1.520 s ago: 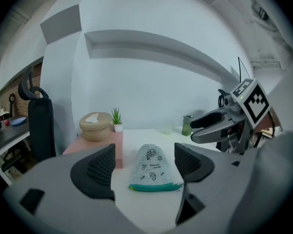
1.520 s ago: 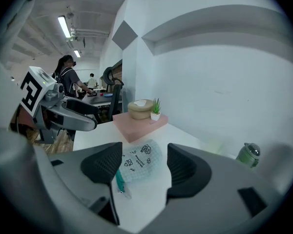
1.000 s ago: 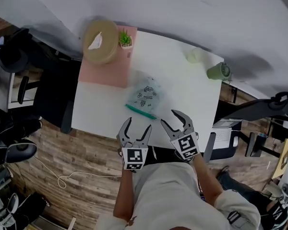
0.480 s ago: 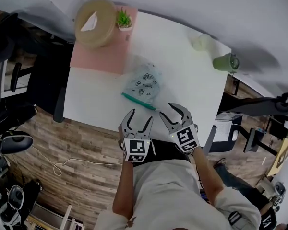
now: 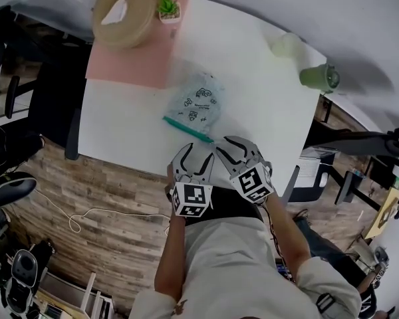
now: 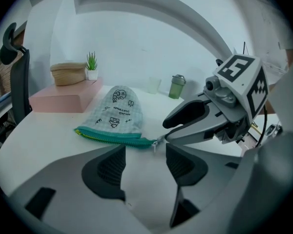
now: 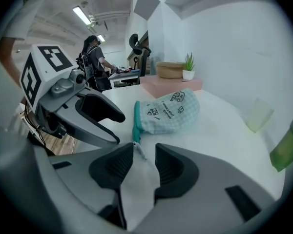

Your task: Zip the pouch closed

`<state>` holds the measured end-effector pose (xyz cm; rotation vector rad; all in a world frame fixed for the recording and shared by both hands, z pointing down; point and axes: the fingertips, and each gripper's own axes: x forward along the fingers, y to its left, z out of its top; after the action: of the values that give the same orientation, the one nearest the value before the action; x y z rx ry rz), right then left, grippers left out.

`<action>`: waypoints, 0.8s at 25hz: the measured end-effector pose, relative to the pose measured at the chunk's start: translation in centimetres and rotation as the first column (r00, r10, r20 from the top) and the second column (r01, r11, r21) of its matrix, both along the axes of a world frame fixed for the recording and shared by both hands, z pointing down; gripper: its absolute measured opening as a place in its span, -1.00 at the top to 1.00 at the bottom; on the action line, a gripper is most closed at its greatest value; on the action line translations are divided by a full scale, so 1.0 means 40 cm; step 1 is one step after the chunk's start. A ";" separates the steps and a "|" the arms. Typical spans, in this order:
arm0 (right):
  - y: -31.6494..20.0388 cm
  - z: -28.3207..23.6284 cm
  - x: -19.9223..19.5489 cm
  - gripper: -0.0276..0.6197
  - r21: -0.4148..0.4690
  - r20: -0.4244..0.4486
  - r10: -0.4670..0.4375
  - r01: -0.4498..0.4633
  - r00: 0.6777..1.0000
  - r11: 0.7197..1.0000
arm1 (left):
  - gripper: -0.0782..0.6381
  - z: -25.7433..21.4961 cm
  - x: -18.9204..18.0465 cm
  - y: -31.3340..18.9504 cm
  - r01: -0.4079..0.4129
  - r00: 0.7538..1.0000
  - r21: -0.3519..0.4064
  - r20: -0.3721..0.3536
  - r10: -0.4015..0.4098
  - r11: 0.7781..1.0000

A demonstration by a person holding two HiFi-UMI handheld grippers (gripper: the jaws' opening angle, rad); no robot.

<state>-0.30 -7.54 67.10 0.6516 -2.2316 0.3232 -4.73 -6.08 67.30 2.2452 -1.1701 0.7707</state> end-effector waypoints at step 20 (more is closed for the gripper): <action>0.012 0.044 -0.009 0.60 -0.023 -0.017 -0.061 0.060 0.998 0.998 | 0.50 0.065 0.061 -0.010 -0.122 0.989 -0.059 0.074 0.126 0.991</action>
<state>-0.65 -7.05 68.86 0.5720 -2.2232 0.3104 -2.30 -6.47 69.91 2.2779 -1.0390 0.9344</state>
